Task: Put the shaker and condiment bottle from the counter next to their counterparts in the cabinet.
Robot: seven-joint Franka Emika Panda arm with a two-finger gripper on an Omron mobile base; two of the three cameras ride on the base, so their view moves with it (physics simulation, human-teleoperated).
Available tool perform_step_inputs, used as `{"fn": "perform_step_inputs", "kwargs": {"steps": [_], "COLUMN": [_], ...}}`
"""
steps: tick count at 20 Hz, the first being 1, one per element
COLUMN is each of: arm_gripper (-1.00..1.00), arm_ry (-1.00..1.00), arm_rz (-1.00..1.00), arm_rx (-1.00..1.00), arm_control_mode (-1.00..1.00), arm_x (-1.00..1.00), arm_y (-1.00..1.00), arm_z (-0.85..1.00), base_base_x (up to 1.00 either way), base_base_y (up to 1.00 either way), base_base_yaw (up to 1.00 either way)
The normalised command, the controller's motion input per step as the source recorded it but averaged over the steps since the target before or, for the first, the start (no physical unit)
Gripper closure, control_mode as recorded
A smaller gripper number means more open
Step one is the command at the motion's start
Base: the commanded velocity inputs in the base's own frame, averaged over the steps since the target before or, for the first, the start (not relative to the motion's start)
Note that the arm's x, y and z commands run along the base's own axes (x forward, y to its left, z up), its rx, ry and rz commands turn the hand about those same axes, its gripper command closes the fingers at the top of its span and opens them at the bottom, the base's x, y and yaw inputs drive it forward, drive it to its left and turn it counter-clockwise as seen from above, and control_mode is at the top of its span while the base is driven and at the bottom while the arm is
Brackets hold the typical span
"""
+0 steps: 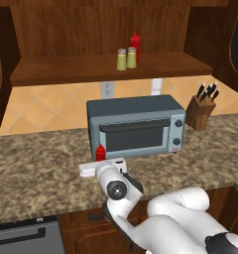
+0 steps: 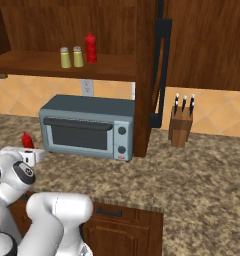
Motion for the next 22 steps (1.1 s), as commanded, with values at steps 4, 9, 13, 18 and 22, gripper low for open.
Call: {"fn": "perform_step_inputs", "kwargs": {"steps": [4, 9, 13, 18, 22], "arm_gripper": [1.00, 1.00, 1.00, 1.00, 1.00], "arm_ry": [0.02, 0.00, 0.00, 0.00, 0.00], "arm_rz": [-0.07, -0.02, -0.01, -0.01, 0.00], "arm_rx": [-0.01, -0.01, 0.00, 0.00, -0.02], "arm_control_mode": [-1.00, -1.00, -1.00, -1.00, -1.00], "arm_x": [-0.30, -0.36, -0.34, -0.20, -0.18], "arm_y": [-0.14, -0.07, -0.07, -0.07, -0.06], "arm_z": [0.43, 0.41, 0.45, 0.53, 0.48], "base_base_x": [0.00, 0.00, 0.00, 0.00, 0.00], "base_base_y": [0.00, 0.00, 0.00, 0.00, 0.00], "base_base_yaw": [0.00, 0.00, 0.00, 0.00, 0.00]}}
